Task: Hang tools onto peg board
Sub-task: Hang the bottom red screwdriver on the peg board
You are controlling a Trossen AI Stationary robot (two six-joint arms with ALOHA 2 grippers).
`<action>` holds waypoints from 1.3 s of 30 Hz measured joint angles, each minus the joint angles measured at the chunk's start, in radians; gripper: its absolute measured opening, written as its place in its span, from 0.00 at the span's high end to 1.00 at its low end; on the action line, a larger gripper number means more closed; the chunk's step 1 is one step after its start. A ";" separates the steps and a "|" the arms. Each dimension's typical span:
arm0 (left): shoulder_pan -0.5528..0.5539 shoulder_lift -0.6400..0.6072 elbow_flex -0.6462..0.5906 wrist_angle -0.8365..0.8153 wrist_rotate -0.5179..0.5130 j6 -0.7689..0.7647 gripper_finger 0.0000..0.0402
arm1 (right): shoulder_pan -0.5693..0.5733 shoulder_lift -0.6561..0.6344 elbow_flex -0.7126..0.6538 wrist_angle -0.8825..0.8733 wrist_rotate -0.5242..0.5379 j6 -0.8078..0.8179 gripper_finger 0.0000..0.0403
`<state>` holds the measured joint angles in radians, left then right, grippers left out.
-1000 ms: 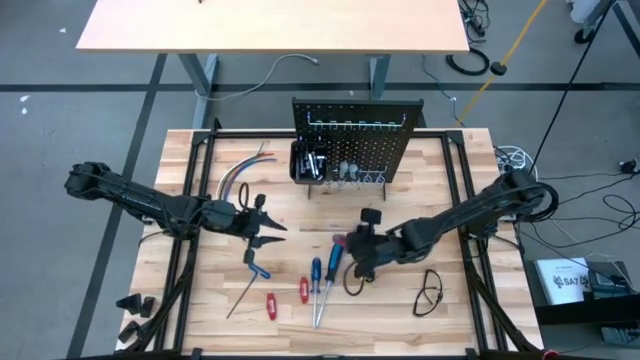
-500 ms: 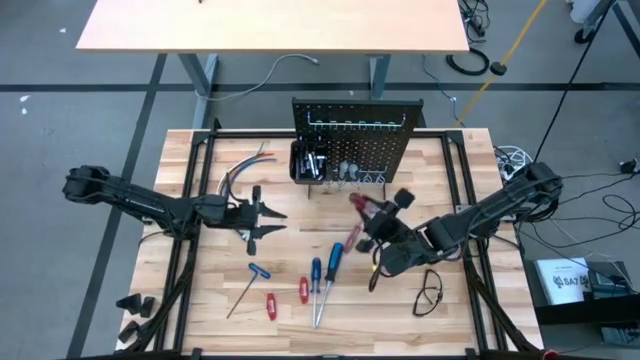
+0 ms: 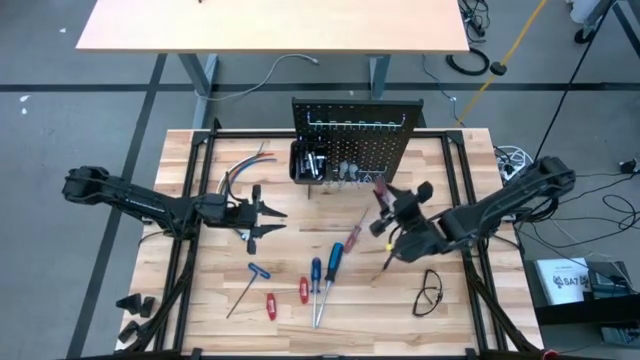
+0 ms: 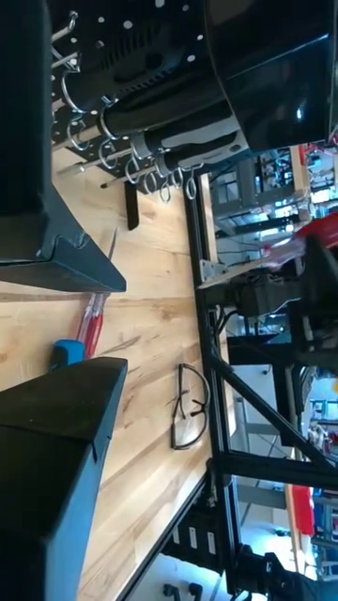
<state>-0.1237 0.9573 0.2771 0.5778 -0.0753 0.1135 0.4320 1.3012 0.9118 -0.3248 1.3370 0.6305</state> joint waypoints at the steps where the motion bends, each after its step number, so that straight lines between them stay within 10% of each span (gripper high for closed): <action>1: 0.002 0.000 0.000 0.000 0.004 0.000 0.68 | 0.000 -0.030 -0.004 -0.004 -0.007 -0.022 0.69; 10: 0.007 0.000 0.000 0.000 0.018 -0.002 0.68 | -0.084 -0.326 -0.012 -0.096 -0.378 -0.083 0.69; 19: 0.006 0.000 0.000 0.000 0.018 -0.002 0.68 | -0.105 -0.376 -0.288 0.539 -0.556 -0.451 0.69; 27: 0.006 0.000 0.000 -0.002 0.018 -0.002 0.68 | -0.165 -0.257 -0.597 1.588 -0.561 -0.838 0.69; 39: 0.006 0.000 0.001 -0.003 0.018 -0.002 0.68 | -0.271 -0.031 -0.517 1.684 -0.469 -0.993 0.69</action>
<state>-0.1173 0.9573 0.2779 0.5748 -0.0570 0.1120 0.1614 1.2701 0.3952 1.3594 0.8677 -0.3623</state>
